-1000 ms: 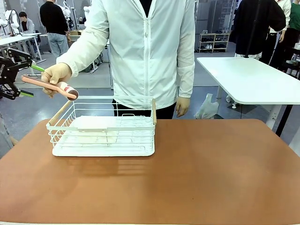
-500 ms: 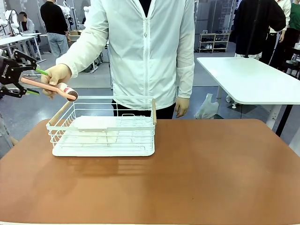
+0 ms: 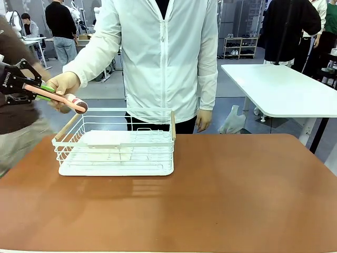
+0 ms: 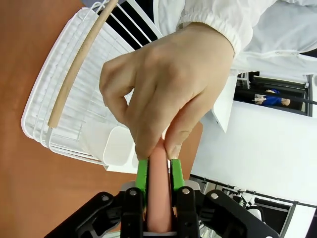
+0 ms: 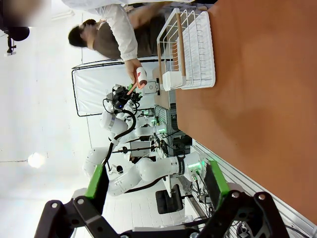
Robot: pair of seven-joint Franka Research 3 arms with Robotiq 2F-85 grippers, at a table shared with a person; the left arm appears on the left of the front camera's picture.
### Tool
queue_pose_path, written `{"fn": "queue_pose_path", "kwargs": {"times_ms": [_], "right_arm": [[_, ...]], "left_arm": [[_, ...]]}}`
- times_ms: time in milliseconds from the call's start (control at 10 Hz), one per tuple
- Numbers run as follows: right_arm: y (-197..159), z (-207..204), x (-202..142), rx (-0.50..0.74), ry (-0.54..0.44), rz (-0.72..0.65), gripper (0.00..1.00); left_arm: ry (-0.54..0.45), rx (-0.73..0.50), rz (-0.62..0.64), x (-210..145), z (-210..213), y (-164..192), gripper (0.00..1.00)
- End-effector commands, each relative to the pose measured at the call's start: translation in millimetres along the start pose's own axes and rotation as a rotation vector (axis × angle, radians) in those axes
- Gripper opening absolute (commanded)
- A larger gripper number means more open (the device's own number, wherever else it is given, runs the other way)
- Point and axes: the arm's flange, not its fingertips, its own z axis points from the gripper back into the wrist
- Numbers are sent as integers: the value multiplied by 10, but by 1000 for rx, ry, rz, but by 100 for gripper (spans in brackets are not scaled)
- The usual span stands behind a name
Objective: Clean the table.
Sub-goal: Pick up the Lint Roller when the human hands it over.
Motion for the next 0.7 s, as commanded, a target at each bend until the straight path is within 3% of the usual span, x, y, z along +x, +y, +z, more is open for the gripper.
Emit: {"fn": "queue_pose_path", "kwargs": {"times_ms": [0,100,600], "right_arm": [[17,3,-1,-7,-2,-6,100],[17,3,-1,-7,-2,-6,100],[17,3,-1,-7,-2,-6,100]], "left_arm": [[-32,-11,14,22,-49,-35,6],[-34,-11,18,20,-50,-37,0],[-4,1,2,5,-3,5,0]]}}
